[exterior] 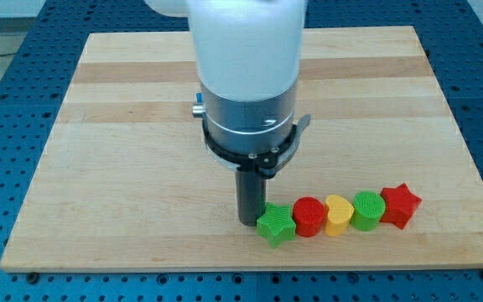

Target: Adjust the green star to the left of the red circle

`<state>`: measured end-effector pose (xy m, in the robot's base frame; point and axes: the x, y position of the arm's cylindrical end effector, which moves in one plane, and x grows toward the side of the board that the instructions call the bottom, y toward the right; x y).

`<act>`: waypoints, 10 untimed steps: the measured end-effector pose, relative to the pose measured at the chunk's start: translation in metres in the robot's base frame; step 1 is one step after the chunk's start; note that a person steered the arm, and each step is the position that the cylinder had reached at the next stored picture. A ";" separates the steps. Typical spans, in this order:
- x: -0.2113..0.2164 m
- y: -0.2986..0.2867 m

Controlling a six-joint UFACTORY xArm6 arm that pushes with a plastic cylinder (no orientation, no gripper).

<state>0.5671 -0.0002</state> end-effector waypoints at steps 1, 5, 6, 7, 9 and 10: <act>0.000 -0.012; 0.046 -0.012; 0.046 -0.002; 0.046 0.001; 0.042 0.008; 0.038 0.009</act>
<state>0.6054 0.0087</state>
